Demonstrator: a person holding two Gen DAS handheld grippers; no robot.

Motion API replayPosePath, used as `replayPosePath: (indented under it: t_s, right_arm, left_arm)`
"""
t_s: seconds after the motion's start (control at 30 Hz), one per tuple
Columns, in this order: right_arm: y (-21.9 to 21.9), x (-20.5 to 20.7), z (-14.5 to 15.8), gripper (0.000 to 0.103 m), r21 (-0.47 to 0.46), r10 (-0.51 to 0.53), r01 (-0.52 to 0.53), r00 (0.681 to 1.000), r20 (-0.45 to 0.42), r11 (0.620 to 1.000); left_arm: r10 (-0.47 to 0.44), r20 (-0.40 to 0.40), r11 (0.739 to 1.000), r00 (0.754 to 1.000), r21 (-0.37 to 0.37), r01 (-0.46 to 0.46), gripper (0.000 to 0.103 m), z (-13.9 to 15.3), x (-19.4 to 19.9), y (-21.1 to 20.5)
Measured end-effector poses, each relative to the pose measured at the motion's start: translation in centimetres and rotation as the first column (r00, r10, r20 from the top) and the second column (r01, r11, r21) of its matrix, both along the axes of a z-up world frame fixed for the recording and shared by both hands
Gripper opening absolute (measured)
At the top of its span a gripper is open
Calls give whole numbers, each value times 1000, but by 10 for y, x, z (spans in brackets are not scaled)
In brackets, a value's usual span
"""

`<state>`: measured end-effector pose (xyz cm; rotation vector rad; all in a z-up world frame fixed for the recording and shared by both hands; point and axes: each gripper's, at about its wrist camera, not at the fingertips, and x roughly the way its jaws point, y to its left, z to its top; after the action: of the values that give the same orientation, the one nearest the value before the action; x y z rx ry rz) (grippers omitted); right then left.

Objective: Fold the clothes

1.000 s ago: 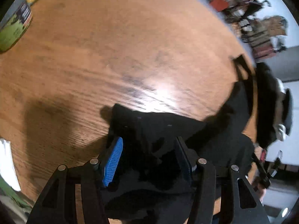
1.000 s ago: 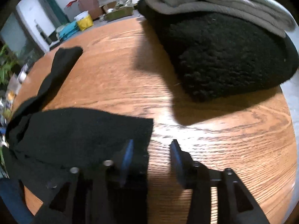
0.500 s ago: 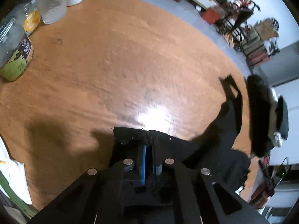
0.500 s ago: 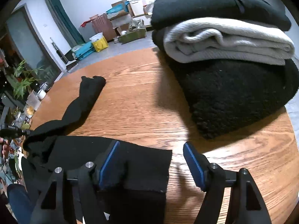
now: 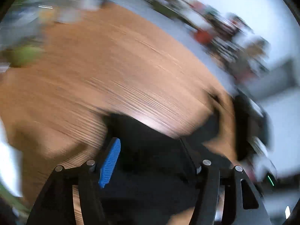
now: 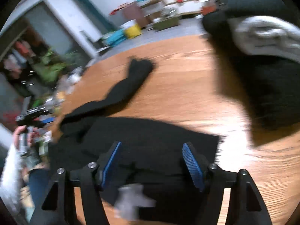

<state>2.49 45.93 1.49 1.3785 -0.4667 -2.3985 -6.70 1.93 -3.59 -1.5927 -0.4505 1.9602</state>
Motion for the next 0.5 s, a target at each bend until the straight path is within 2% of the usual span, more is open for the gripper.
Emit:
replayPosePath:
  t_s: [0.03, 0.07, 0.1, 0.13, 0.23, 0.3, 0.43, 0.5]
  right_arm:
    - [-13, -4, 1, 48, -5, 28, -28, 1000, 13, 1000]
    - [-23, -7, 2, 19, 12, 41, -41, 999, 23, 999]
    - [-44, -13, 2, 9, 80, 53, -56, 998, 37, 995]
    - [-58, -19, 1, 3, 120, 66, -72, 997, 47, 990]
    - [-94, -36, -5, 3, 221, 97, -114, 992, 85, 969]
    - [-109, -45, -20, 3, 266, 96, -131, 985, 141, 955]
    - [-104, -36, -48, 1, 323, 46, -127, 968, 245, 938]
    - [-97, -26, -47, 1, 305, 29, -105, 969, 245, 947]
  left_arm:
    - [-34, 12, 999, 999, -3, 35, 64, -5, 4, 11]
    - [-69, 24, 998, 997, -6, 69, 64, -9, 8, 22]
    - [-103, 36, 995, 994, -8, 104, 64, -14, 12, 33]
    - [-137, 48, 990, 989, -10, 138, 64, -18, 16, 44]
    - [-238, 85, 971, 968, -12, 240, 64, -32, 27, 76]
    - [-303, 110, 952, 946, -12, 307, 64, -41, 35, 98]
    - [-429, 159, 900, 889, -6, 435, 64, -59, 51, 142]
    - [-479, 184, 874, 858, 4, 486, 64, -67, 57, 160]
